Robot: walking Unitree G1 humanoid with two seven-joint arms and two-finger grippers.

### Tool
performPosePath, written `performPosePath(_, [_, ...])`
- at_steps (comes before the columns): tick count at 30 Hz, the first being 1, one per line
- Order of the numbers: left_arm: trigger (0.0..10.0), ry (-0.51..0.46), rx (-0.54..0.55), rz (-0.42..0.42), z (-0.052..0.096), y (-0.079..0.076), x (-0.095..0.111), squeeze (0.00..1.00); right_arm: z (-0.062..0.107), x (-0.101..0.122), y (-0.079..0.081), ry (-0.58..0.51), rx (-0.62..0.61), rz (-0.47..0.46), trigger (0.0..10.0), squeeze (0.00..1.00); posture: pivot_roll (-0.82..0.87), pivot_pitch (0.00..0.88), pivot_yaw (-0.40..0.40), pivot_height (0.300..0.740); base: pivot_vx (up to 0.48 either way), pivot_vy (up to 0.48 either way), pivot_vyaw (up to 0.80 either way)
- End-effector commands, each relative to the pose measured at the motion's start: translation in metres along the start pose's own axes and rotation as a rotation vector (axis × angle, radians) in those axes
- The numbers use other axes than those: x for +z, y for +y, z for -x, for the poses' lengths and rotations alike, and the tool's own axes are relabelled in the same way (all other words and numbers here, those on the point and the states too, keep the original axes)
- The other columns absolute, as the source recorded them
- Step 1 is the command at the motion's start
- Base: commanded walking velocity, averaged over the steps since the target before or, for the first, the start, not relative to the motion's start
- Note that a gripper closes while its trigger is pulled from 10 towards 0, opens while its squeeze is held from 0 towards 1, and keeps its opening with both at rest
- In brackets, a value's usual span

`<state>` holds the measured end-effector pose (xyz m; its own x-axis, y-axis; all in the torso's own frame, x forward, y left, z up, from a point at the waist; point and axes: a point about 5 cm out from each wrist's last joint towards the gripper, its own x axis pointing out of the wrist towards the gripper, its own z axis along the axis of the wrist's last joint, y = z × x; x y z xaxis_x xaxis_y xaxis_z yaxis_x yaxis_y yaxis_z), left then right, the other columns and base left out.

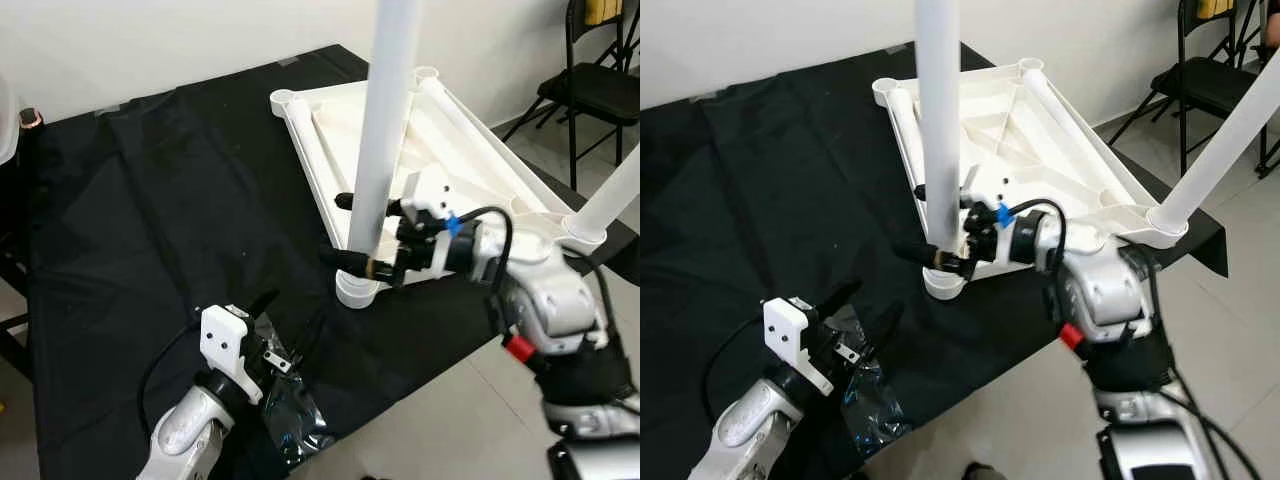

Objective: Building children table

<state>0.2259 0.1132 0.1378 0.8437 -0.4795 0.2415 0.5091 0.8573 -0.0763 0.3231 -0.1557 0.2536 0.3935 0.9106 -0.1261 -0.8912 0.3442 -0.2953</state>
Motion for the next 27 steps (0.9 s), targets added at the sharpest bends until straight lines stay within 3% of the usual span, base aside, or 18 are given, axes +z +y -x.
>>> performPosePath(1, [10.0,0.028,0.007,-0.01,0.004,0.001,-0.004,0.0,0.003,-0.004,-0.003,0.004,0.025,0.002,6.5,0.0,0.05,0.184,-0.001,0.74,0.0,0.0,0.0])
performPosePath(2, [10.0,0.028,0.006,-0.01,0.004,0.001,-0.004,0.0,0.007,-0.004,-0.007,0.015,0.019,-0.001,0.0,0.0,0.05,0.189,-0.002,0.74,0.0,0.0,0.0])
performPosePath(12, [10.0,0.027,-0.006,-0.006,0.004,-0.001,-0.004,0.0,0.018,-0.004,-0.017,0.019,0.012,0.0,0.0,0.0,0.05,0.191,-0.002,0.74,0.0,0.0,0.0])
performPosePath(19, [10.0,0.021,-0.01,-0.001,0.002,-0.001,-0.004,0.0,0.015,-0.026,-0.003,0.032,-0.033,-0.058,0.0,0.0,0.03,0.195,-0.002,0.74,0.0,0.0,0.0])
performPosePath(20, [10.0,0.019,-0.009,0.003,0.003,-0.001,-0.003,0.0,0.007,-0.041,0.005,0.061,-0.123,-0.118,0.0,0.0,0.03,0.199,-0.008,0.74,0.0,0.0,0.0])
performPosePath(21, [10.0,0.019,-0.009,0.003,0.003,-0.001,-0.003,0.0,0.007,-0.041,0.005,0.061,-0.123,-0.118,0.0,0.0,0.03,0.199,-0.008,0.74,0.0,0.0,0.0])
performPosePath(22, [10.0,0.015,-0.01,0.012,0.003,0.0,-0.003,0.0,-0.007,-0.072,0.025,0.137,-0.395,-0.228,0.0,0.0,0.01,0.205,-0.002,0.74,0.0,0.0,0.0])
performPosePath(23, [10.0,0.014,-0.01,0.015,0.003,0.001,-0.002,0.0,-0.01,-0.081,0.032,0.171,-0.525,-0.267,0.0,0.0,0.01,0.205,-0.002,0.74,0.0,0.0,0.0])
performPosePath(25, [10.0,0.014,-0.011,0.016,0.003,0.001,-0.002,0.0,-0.011,-0.086,0.035,0.189,-0.598,-0.286,0.0,0.0,0.01,0.205,-0.002,0.74,0.0,0.0,0.0])
performPosePath(26, [10.0,0.014,-0.013,0.017,0.002,0.001,-0.002,0.0,-0.009,-0.094,0.045,0.21,-0.711,-0.321,0.0,0.0,0.01,0.208,0.004,0.74,0.0,0.0,0.0])
performPosePath(27, [10.0,0.014,-0.013,0.017,0.002,0.001,-0.002,0.0,-0.009,-0.094,0.045,0.21,-0.711,-0.321,0.0,0.0,0.01,0.208,0.004,0.74,0.0,0.0,0.0])
